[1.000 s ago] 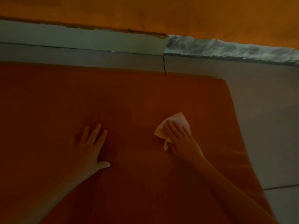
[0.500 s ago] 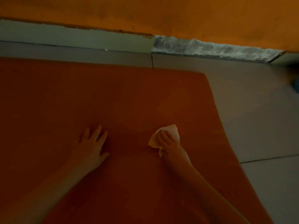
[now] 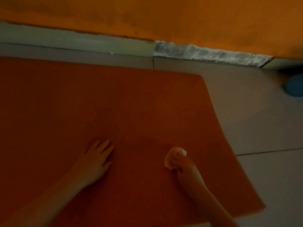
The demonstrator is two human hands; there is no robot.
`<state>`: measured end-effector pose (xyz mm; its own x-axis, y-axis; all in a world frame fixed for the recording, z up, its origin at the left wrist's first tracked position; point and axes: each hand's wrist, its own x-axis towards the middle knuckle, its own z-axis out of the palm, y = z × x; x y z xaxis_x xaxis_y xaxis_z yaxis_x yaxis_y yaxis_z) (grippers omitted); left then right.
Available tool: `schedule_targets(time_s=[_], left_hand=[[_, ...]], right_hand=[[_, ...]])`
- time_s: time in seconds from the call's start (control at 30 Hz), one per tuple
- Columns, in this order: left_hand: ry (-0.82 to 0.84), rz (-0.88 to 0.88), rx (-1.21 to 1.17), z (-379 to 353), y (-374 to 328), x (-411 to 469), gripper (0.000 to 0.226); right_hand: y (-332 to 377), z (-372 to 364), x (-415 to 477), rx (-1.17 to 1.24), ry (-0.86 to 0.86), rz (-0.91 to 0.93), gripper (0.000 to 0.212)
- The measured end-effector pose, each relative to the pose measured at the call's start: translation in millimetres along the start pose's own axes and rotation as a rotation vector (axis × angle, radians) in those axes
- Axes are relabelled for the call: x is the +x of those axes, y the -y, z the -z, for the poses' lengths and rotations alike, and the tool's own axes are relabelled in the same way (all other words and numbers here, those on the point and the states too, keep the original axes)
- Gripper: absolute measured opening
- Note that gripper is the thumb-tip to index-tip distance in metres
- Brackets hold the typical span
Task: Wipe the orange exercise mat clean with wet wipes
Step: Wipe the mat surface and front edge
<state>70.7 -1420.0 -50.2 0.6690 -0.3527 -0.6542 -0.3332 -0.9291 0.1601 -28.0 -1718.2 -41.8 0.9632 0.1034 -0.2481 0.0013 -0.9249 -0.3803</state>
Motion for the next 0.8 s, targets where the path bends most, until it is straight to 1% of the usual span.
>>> schedule_targets(time_s=[0.03, 0.07, 0.1, 0.13, 0.17, 0.2, 0.3, 0.37, 0.47, 0.5, 0.53, 0.57, 0.6, 0.63, 0.67, 0.7, 0.73, 0.77, 0.8], left_hand=[[-0.009, 0.005, 0.007, -1.4, -1.2, 0.1, 0.064], [-0.010, 0.009, 0.008, -1.8, -2.5, 0.5, 0.064], [-0.005, 0.011, 0.005, -2.0, -4.0, -0.1, 0.064], [-0.003, 0.012, 0.003, -1.2, -4.8, -0.5, 0.064], [-0.004, 0.014, 0.003, -1.8, -6.0, -1.1, 0.063], [-0.005, 0.018, -0.001, -1.9, -5.9, -2.3, 0.063], [0.021, 0.019, -0.045, -3.5, -9.1, -10.3, 0.064], [0.042, 0.023, -0.072, -5.7, -14.5, -15.8, 0.065], [0.042, 0.032, -0.045, -8.8, -22.7, -20.3, 0.065], [0.045, 0.029, -0.052, -9.5, -24.8, -21.7, 0.066], [0.051, 0.023, -0.066, -9.3, -26.4, -23.3, 0.066], [0.059, 0.015, -0.075, -8.6, -27.2, -25.2, 0.066], [0.071, 0.004, -0.073, -8.2, -27.4, -27.5, 0.066], [0.089, -0.008, -0.069, -7.9, -26.8, -30.0, 0.066], [0.106, -0.016, -0.065, -7.7, -26.7, -33.1, 0.066], [0.117, -0.018, -0.059, -8.0, -27.7, -36.8, 0.066], [0.125, -0.018, -0.049, -7.3, -28.7, -39.5, 0.066], [0.129, -0.015, -0.051, -8.3, -27.5, -39.0, 0.066], [0.125, -0.011, -0.043, -7.6, -28.4, -39.1, 0.066]], right_hand=[[-3.2, -5.4, -5.1, -0.022, 0.066, -0.053, 0.043], [-6.6, -7.3, -7.6, -0.080, 0.086, -0.109, 0.054], [-7.2, -6.4, -11.4, -0.070, 0.112, -0.171, 0.062], [-6.9, -6.4, -12.5, -0.047, 0.128, -0.214, 0.062], [-5.7, -5.2, -14.1, -0.023, 0.118, -0.235, 0.055], [-2.9, -4.9, -15.1, -0.022, 0.116, -0.214, 0.050], [7.8, 3.0, -30.3, -0.062, 0.159, -0.162, 0.050], [-0.9, 13.9, -40.3, -0.164, 0.204, -0.223, 0.049], [-32.0, 21.6, -41.2, -0.400, 0.267, -0.315, 0.054], [-37.6, 15.3, -41.2, -0.422, 0.292, -0.325, 0.054], [-32.1, 12.9, -42.2, -0.420, 0.308, -0.292, 0.053], [-26.5, 6.8, -45.4, -0.427, 0.304, -0.218, 0.050], [-21.0, 2.2, -50.8, -0.379, 0.281, -0.147, 0.047], [-10.2, 3.8, -58.5, -0.317, 0.217, -0.081, 0.047], [-3.8, 7.0, -67.9, -0.265, 0.200, -0.051, 0.054], [-1.8, 12.3, -76.4, -0.289, 0.171, 0.000, 0.067], [-7.4, 14.0, -85.4, -0.271, 0.193, -0.005, 0.076], [-13.2, 16.2, -87.9, -0.245, 0.219, -0.043, 0.078], [-19.1, 18.3, -90.3, -0.263, 0.234, -0.066, 0.076]])
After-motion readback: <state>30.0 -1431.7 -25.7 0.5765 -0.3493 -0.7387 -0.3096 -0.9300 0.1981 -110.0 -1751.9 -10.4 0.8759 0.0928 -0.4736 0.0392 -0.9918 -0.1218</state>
